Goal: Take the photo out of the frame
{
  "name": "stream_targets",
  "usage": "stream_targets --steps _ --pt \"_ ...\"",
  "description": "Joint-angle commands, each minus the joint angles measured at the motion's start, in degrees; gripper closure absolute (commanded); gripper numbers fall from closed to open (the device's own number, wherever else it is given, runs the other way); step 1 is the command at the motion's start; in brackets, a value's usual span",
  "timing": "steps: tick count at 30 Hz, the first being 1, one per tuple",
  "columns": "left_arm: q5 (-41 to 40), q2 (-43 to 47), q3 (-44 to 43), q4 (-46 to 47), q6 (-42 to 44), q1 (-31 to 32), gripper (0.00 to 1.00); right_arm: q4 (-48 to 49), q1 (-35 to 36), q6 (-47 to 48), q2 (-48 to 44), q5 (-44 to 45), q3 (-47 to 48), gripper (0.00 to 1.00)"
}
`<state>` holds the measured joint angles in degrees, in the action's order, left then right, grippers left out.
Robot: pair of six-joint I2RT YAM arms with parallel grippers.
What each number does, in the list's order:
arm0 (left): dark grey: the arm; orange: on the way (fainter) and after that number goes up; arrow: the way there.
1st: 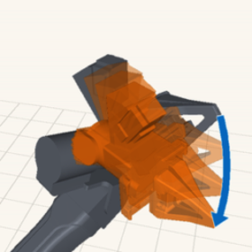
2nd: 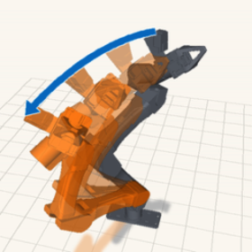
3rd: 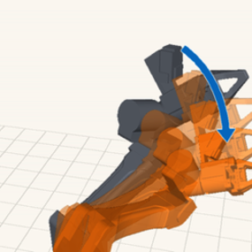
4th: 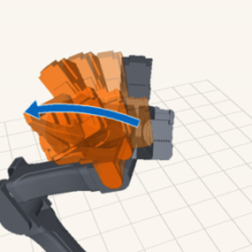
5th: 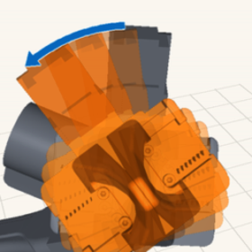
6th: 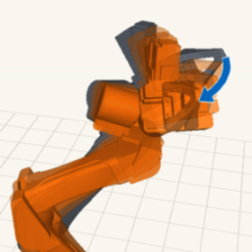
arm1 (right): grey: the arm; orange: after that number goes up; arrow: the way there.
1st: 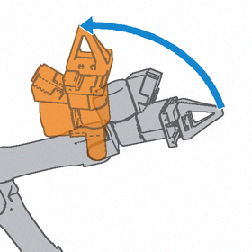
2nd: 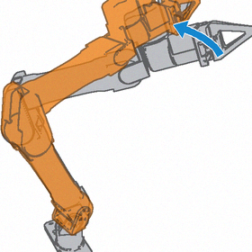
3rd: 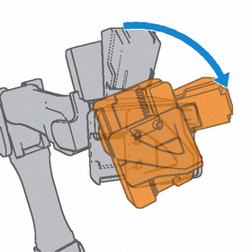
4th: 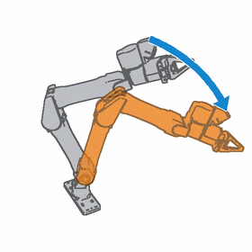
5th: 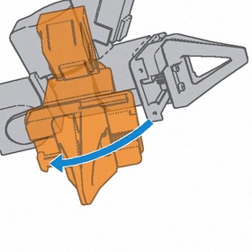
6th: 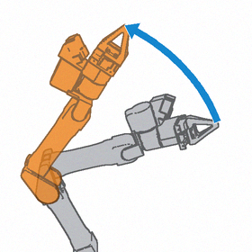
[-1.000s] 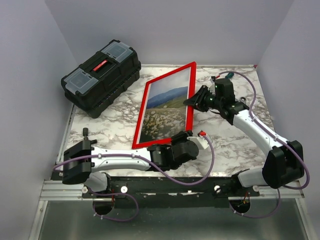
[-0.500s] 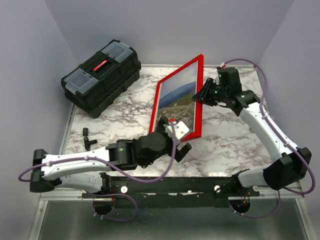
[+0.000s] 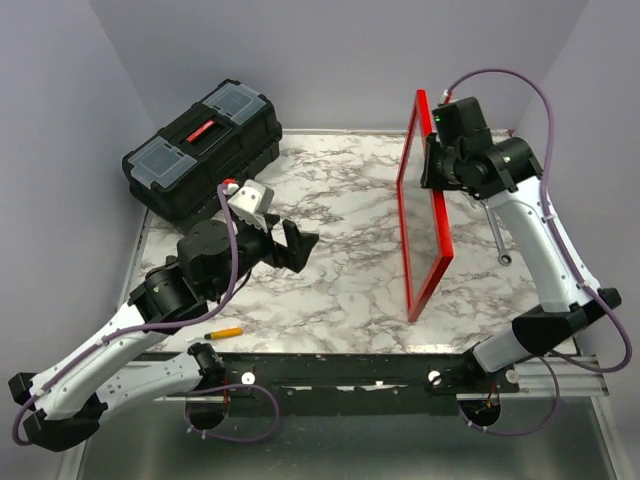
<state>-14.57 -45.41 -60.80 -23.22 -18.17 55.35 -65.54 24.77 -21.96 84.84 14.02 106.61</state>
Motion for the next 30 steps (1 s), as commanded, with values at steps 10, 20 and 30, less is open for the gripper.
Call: stream_targets --steps 10,20,30 --pt "13.31 -0.55 3.50 -11.76 -18.17 -21.74 0.01 -15.48 30.82 -8.80 25.19 33.08 22.79 0.99" --pt "-0.32 5.59 5.60 -19.93 -17.18 -32.80 0.02 -8.12 40.21 -14.01 40.95 32.34 25.04 0.99" --pt "-13.56 14.57 9.05 -20.30 -17.35 -34.00 0.02 10.65 41.88 -13.30 41.33 24.64 11.76 0.99"
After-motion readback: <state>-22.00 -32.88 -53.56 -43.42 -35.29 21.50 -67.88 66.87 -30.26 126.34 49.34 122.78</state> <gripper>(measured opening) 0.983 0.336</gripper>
